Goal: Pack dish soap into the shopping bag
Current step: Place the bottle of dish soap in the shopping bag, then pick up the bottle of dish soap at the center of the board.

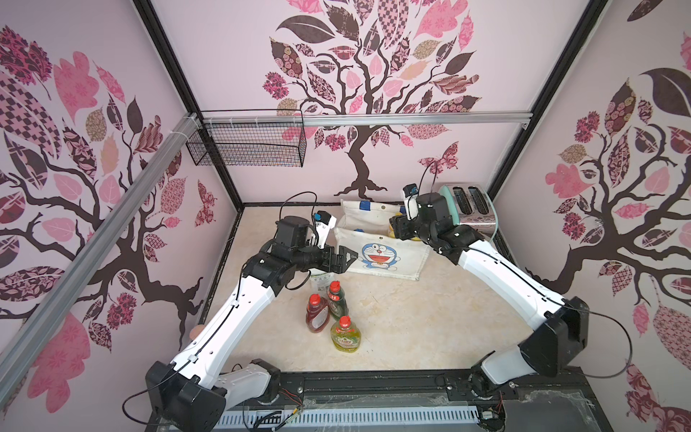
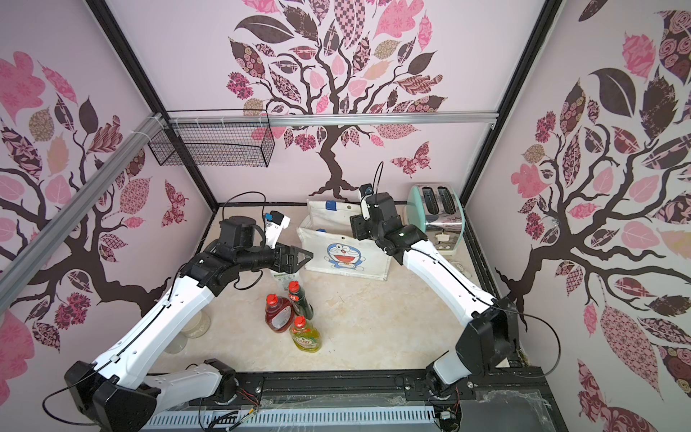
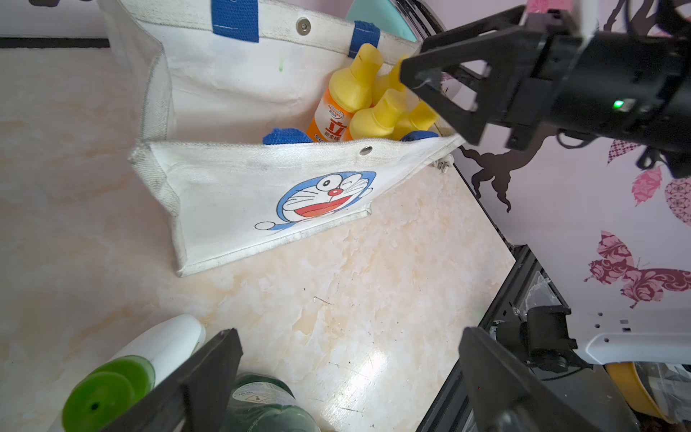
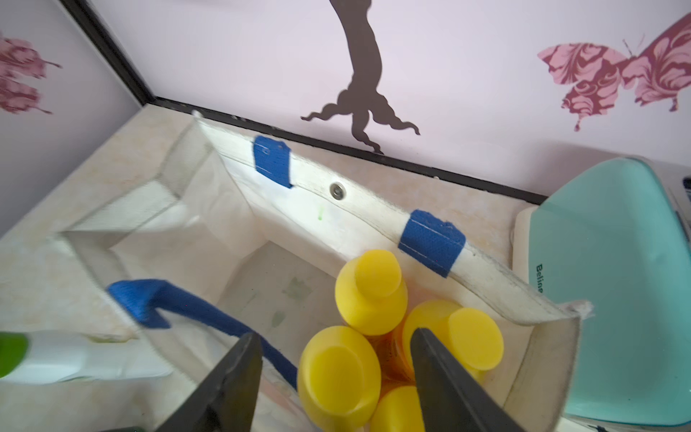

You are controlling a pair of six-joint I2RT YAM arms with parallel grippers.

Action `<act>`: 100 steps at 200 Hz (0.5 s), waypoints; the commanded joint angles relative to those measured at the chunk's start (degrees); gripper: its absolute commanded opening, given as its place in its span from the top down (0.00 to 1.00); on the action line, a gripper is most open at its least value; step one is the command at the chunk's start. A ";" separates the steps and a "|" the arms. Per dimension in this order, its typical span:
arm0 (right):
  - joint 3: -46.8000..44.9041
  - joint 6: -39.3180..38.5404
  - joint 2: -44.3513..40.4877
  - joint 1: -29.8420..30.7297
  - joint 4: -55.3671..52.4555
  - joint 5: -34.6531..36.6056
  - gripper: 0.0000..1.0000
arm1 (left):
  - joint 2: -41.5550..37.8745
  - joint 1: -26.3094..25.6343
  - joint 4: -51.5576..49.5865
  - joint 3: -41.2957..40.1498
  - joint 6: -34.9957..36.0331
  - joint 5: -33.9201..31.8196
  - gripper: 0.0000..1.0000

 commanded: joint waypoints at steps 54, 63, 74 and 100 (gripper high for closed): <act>-6.98 -4.32 -14.45 10.06 -4.10 -19.01 0.19 | 0.21 5.86 -0.40 2.74 -2.47 2.00 0.03; -8.93 -3.91 -16.13 11.26 -3.25 -21.05 0.18 | 0.33 5.86 -0.81 3.13 -2.33 1.56 0.03; -11.10 -4.02 -18.05 13.22 -2.74 -21.74 0.16 | 0.39 5.86 -1.11 3.36 -2.13 0.96 0.03; -14.58 -5.47 -20.81 18.85 -3.22 -21.33 0.13 | 0.00 6.03 -1.98 3.53 -1.43 0.02 0.03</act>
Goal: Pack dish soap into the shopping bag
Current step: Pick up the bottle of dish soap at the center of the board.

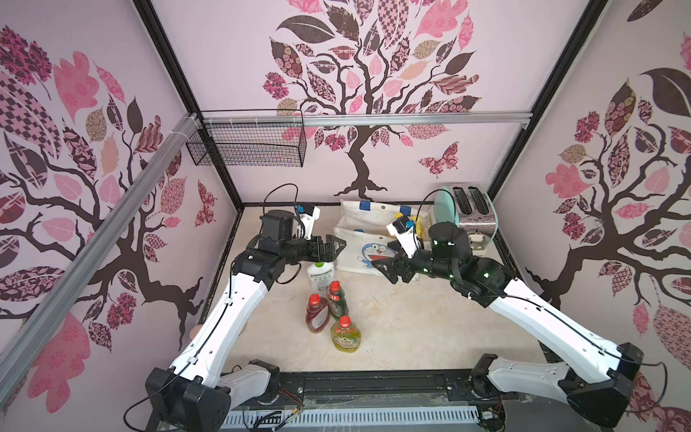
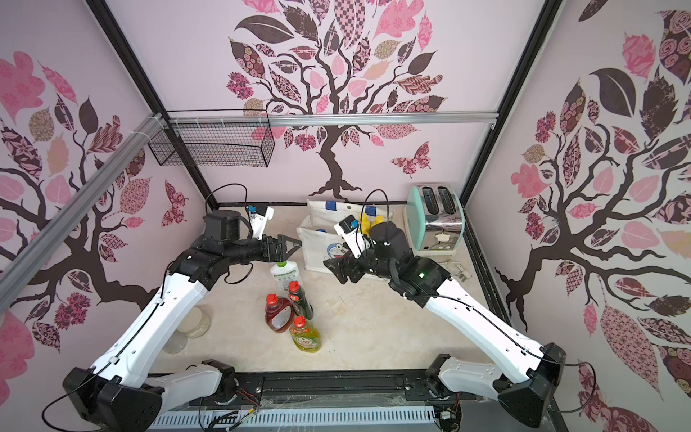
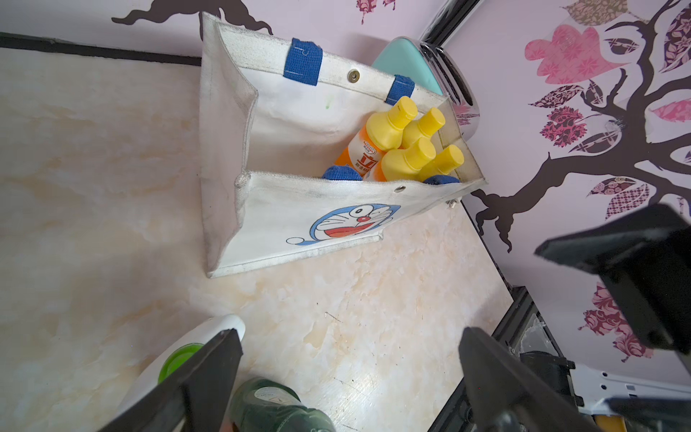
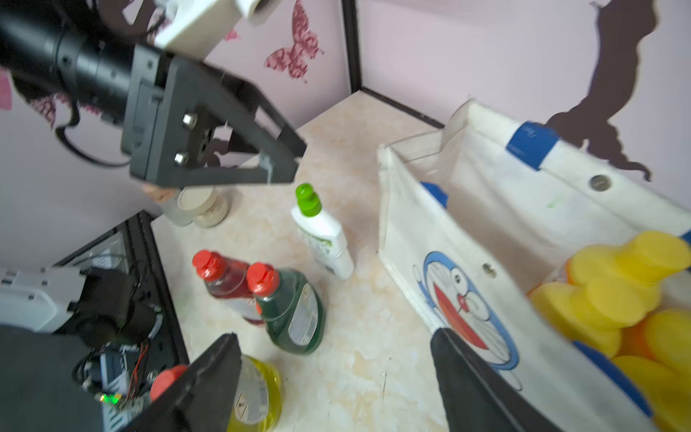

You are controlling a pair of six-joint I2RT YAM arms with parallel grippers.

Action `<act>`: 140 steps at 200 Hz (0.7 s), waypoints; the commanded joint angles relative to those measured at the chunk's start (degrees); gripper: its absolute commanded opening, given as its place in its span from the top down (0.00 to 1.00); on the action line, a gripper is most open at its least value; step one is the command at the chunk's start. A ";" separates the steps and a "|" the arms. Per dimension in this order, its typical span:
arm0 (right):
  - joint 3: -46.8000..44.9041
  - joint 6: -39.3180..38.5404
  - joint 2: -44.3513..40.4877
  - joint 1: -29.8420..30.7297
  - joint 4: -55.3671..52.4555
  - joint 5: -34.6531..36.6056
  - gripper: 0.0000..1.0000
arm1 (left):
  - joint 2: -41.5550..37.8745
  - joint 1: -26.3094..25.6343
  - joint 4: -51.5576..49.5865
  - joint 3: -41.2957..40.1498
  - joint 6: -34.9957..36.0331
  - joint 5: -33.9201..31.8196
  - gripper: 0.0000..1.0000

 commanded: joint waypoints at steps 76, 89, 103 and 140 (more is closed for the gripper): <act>-13.10 -0.06 -4.29 15.19 4.68 -2.96 0.08 | -3.49 0.35 -3.00 -1.01 0.89 -3.19 0.03; -14.22 0.82 -3.81 16.76 6.61 -2.33 0.08 | -4.68 0.36 -3.42 -2.15 0.79 -3.58 0.03; -15.39 1.93 -3.04 17.96 9.14 -2.02 0.08 | -6.04 0.35 -3.61 -3.54 0.80 -4.42 0.03; -17.20 2.94 0.04 21.02 14.31 0.06 0.10 | -8.28 0.44 -4.40 -5.26 1.05 -5.65 0.03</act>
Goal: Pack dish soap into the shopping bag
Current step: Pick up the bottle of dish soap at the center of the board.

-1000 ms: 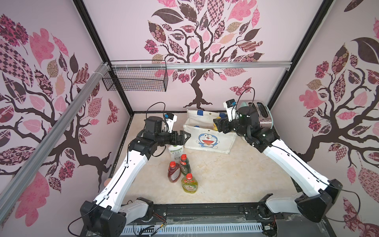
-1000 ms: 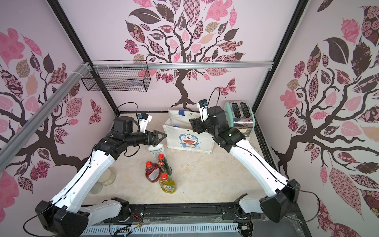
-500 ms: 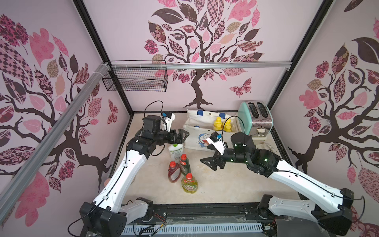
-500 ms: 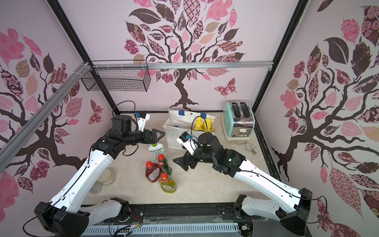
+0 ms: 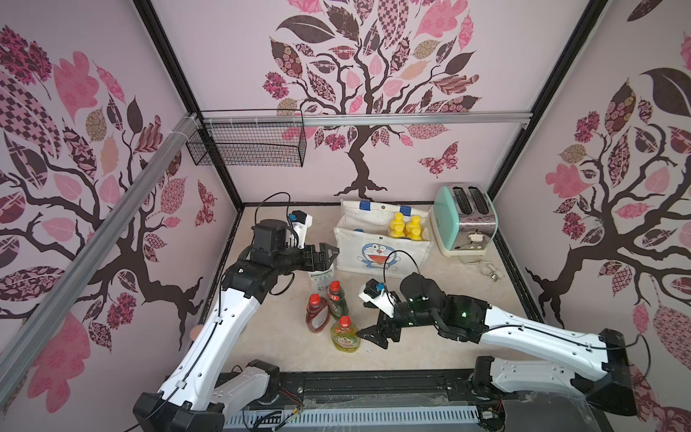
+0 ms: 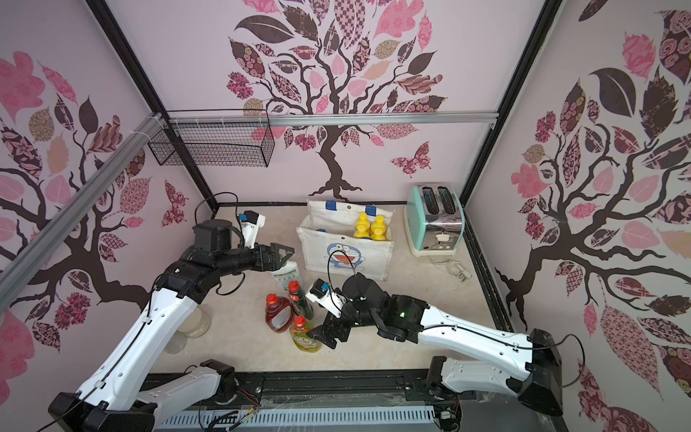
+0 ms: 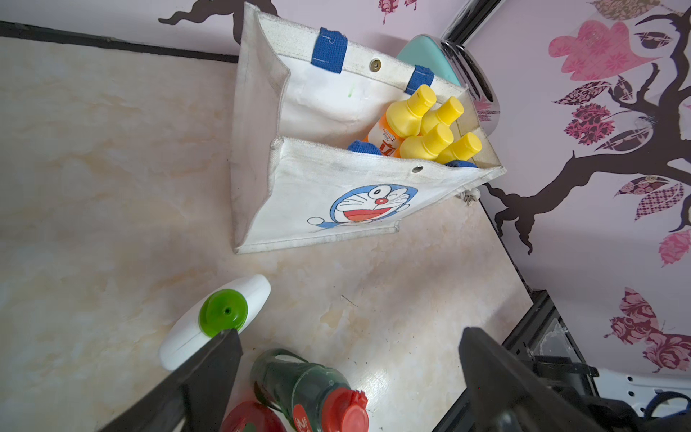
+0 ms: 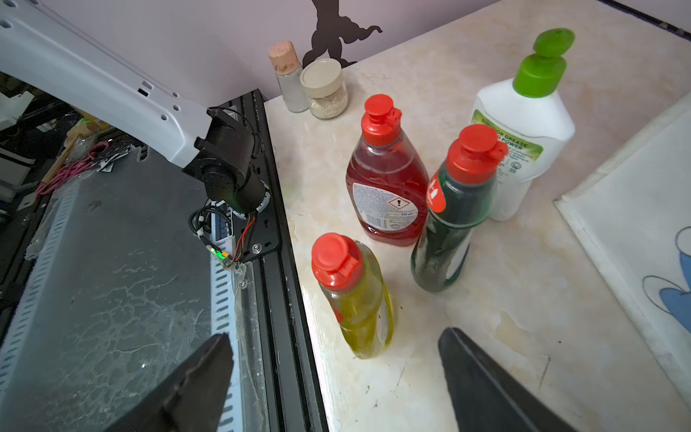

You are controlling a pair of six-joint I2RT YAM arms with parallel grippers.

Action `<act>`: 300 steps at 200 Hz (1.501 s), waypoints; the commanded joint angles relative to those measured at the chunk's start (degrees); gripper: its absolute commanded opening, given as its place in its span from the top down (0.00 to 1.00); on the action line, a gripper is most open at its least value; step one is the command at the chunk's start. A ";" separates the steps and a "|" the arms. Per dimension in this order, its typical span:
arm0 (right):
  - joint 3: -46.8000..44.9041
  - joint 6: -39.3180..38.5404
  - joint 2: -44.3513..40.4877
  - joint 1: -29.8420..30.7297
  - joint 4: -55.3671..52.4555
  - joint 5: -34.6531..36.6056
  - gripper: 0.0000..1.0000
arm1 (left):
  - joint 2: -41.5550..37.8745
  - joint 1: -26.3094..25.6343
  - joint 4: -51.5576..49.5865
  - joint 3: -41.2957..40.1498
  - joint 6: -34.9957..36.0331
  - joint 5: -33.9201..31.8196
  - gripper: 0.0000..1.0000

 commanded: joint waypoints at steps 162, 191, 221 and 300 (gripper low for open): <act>-2.07 5.18 10.46 2.10 15.33 1.95 0.18 | -1.84 0.28 -0.11 -2.56 0.96 -0.62 0.03; -2.40 5.31 10.59 2.10 16.19 2.22 0.21 | -1.44 0.22 0.13 -2.42 0.84 -0.08 0.03; -2.33 5.54 11.53 2.05 16.53 1.96 0.23 | -1.26 0.24 0.14 -2.23 1.08 0.11 0.03; -3.11 6.24 12.30 2.02 17.81 1.65 0.35 | -0.34 0.22 -0.11 -0.87 1.54 0.37 0.03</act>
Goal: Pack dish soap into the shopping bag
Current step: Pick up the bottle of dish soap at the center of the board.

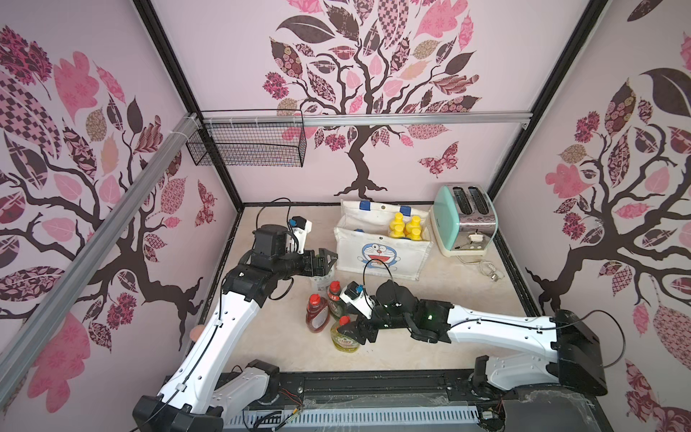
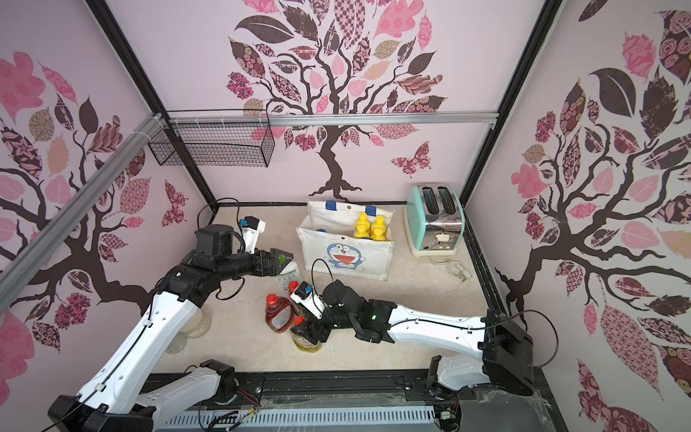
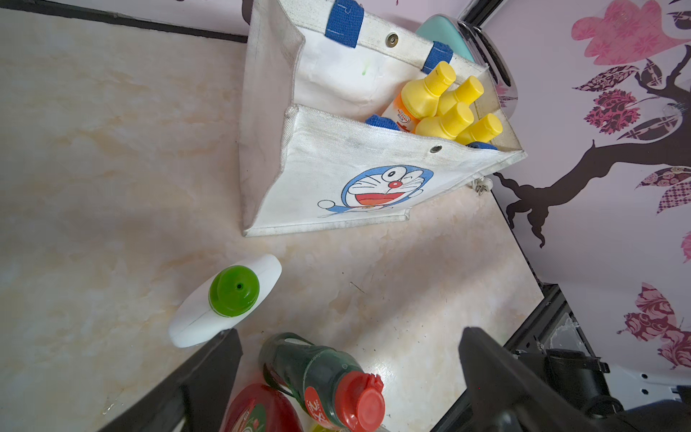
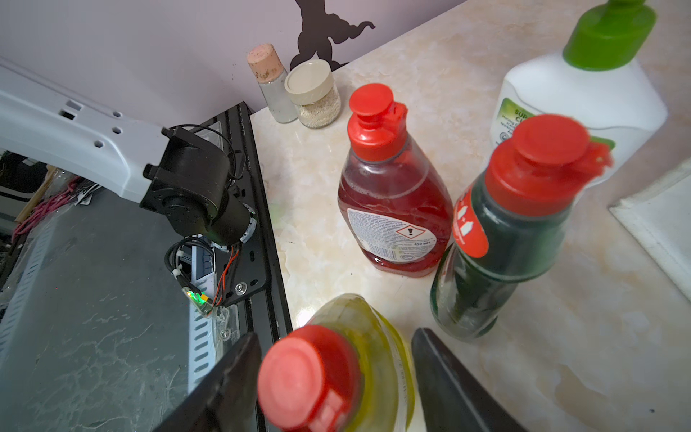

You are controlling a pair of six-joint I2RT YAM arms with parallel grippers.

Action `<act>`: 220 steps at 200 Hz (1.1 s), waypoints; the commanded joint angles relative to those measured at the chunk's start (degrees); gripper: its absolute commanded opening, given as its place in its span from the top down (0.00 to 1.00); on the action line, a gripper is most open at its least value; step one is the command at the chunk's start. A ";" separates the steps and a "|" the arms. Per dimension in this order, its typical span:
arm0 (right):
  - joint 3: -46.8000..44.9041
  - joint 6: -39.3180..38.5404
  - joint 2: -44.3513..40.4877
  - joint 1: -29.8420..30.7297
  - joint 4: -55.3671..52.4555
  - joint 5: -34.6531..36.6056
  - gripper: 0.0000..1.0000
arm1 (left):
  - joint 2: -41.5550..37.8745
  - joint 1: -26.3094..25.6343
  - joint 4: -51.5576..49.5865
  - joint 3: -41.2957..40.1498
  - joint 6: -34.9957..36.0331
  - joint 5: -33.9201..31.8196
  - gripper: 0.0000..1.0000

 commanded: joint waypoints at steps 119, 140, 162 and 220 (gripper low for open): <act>-0.30 0.53 0.70 0.34 0.99 -0.61 0.50 | -0.38 0.22 -0.50 1.99 1.59 0.46 0.03; -0.30 0.67 0.33 0.36 0.80 0.59 0.58 | -0.42 0.22 -0.50 1.99 1.59 0.35 0.03; -0.30 0.67 -0.24 0.36 0.23 2.40 0.65 | -0.46 0.22 -0.51 1.85 1.59 0.34 0.03; 2.03 0.12 -1.67 0.39 -3.00 8.39 0.86 | -0.39 0.25 -0.33 1.93 1.48 0.38 0.03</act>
